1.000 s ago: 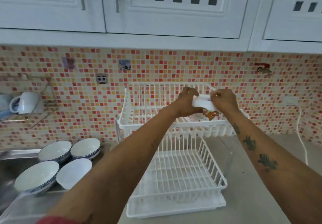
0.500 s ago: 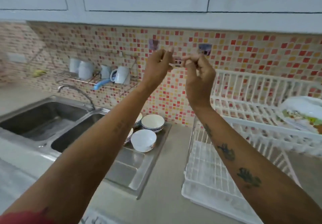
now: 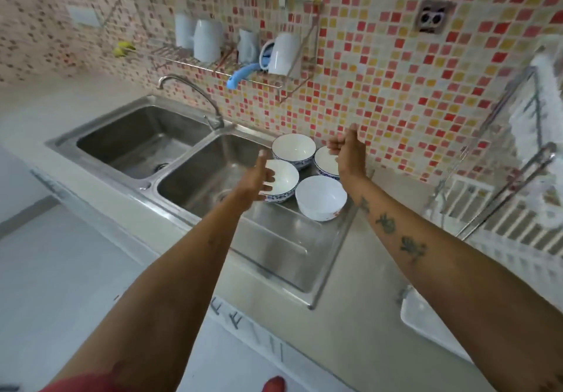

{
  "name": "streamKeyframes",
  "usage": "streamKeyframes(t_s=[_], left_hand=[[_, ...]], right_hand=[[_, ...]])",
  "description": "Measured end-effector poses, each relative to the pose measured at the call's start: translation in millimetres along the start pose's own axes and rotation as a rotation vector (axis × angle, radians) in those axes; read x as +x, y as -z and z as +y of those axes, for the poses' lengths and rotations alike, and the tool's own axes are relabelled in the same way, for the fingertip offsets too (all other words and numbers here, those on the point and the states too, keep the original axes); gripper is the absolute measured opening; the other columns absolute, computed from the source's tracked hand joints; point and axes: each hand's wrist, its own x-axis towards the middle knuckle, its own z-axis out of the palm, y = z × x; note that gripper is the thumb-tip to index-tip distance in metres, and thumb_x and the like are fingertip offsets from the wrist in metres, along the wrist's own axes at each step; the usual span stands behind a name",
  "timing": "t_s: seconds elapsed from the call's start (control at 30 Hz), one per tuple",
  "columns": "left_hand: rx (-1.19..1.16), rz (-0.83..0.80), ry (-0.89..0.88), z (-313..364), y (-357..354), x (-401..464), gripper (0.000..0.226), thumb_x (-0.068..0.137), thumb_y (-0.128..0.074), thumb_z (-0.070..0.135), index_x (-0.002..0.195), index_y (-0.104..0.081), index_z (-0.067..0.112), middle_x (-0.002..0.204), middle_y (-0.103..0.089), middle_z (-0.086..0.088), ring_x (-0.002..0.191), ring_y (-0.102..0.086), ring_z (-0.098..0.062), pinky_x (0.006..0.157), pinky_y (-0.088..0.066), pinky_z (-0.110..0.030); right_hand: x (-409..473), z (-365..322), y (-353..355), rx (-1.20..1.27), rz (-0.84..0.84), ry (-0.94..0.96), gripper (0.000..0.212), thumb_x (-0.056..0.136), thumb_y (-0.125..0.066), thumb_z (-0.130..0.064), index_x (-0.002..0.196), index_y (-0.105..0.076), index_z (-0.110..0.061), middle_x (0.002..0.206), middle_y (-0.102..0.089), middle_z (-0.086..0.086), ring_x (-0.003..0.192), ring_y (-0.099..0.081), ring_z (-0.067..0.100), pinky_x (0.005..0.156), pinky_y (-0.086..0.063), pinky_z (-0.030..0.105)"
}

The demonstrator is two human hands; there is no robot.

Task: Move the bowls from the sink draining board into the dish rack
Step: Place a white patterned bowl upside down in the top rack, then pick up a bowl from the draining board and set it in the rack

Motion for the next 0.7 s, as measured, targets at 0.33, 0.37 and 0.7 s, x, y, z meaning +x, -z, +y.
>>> streamKeyframes(t_s=[0.33,0.37,0.7], left_hand=[[-0.229,0.108,0.012,-92,-88,65,0.079,0.091,-0.028,0.069,0.148,-0.041,0.015,0.152,-0.044,-0.006,0.142,-0.039,-0.026,0.122,-0.025,-0.042],[-0.209,0.094,0.005,-99,-94,68,0.082,0.089,-0.027,0.071,0.147,-0.042,0.016,0.153,-0.044,-0.007,0.142,-0.038,-0.025,0.123,-0.023,-0.039],[-0.447,0.062,0.135,-121,-134,110,0.087,0.077,-0.030,0.074,0.145,-0.041,0.021,0.149,-0.048,-0.008,0.133,-0.049,-0.030,0.115,-0.037,-0.048]], right_hand=[[62,104,25,-0.151,0.135,-0.406,0.070,0.098,-0.015,-0.057,0.117,-0.060,-0.006,0.098,-0.060,0.010,0.068,-0.049,0.011,0.058,-0.037,0.024],[66,111,26,-0.152,0.128,-0.422,0.072,0.099,-0.015,-0.057,0.126,-0.057,-0.005,0.106,-0.061,0.013,0.077,-0.055,0.016,0.065,-0.040,0.025],[74,148,10,-0.162,0.061,-0.525,0.069,0.092,-0.027,-0.063,0.143,-0.042,-0.020,0.134,-0.057,0.009,0.118,-0.056,0.029,0.105,-0.046,0.044]])
